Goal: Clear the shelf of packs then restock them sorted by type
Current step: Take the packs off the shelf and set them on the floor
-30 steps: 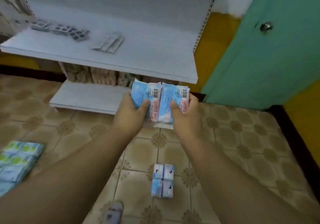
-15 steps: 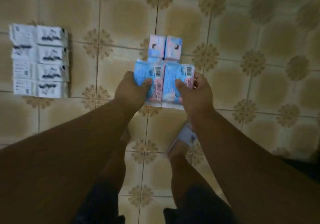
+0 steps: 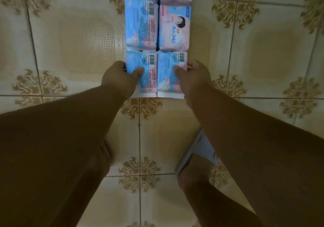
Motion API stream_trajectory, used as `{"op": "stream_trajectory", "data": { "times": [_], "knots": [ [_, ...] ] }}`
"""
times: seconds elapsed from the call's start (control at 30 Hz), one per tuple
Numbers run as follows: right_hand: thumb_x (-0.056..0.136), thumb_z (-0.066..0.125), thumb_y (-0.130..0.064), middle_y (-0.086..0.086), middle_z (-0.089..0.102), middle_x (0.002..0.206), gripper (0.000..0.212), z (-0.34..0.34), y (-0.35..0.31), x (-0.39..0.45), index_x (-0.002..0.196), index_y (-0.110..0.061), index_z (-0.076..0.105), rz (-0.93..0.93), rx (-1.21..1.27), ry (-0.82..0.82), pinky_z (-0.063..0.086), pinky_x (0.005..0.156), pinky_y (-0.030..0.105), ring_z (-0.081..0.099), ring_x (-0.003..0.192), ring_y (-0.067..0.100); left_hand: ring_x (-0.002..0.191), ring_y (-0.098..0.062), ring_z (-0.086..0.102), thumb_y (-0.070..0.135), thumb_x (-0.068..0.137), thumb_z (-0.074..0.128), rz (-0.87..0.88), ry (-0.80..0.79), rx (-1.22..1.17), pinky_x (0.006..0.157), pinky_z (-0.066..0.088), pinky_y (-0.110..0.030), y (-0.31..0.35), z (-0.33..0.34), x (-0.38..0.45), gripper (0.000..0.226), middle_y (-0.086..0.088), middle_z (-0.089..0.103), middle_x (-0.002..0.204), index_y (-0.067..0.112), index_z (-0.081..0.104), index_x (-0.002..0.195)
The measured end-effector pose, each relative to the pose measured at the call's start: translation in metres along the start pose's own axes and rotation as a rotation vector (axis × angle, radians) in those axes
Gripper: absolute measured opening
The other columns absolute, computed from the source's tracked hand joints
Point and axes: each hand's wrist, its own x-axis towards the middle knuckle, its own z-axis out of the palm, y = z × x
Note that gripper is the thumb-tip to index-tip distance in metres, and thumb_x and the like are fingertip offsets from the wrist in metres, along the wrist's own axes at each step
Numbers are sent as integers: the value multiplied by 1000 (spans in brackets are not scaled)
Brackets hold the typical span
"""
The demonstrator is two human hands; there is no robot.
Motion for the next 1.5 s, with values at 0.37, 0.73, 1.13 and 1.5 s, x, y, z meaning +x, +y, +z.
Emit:
{"op": "stream_trajectory", "data": {
  "times": [0.37, 0.73, 1.13, 1.5],
  "knots": [
    [93, 63, -28, 6, 50, 140, 57, -44, -97, -172, 144, -16, 41, -188, -334, -129, 41, 100, 28, 50, 126, 22, 115, -21, 59, 30, 93, 62, 167, 80, 140, 94, 47, -30, 69, -92, -158, 51, -3, 57, 135, 19, 46, 140],
    [87, 68, -32, -2, 48, 142, 64, -138, -430, -509, 144, -27, 41, -876, -485, -187, 43, 105, 39, 49, 128, 15, 114, -20, 58, 21, 91, 61, 620, 479, 131, 95, 47, -34, 257, -398, -470, 47, -2, 55, 132, 20, 50, 136],
    [91, 67, -29, -7, 51, 133, 51, 16, -676, -701, 137, -32, 45, -1315, -305, -209, 50, 96, 34, 54, 112, 6, 93, -3, 55, 26, 93, 60, 700, 945, -31, 81, 48, -27, 283, -726, -525, 36, 9, 59, 121, 24, 56, 129],
    [90, 66, -31, -13, 53, 122, 47, 112, -838, -734, 132, -35, 47, -1493, -260, -232, 51, 87, 27, 56, 101, 3, 90, -4, 57, 25, 94, 58, 724, 1103, -161, 77, 48, -25, 337, -883, -481, 28, 13, 60, 106, 25, 58, 122]
  ]
}}
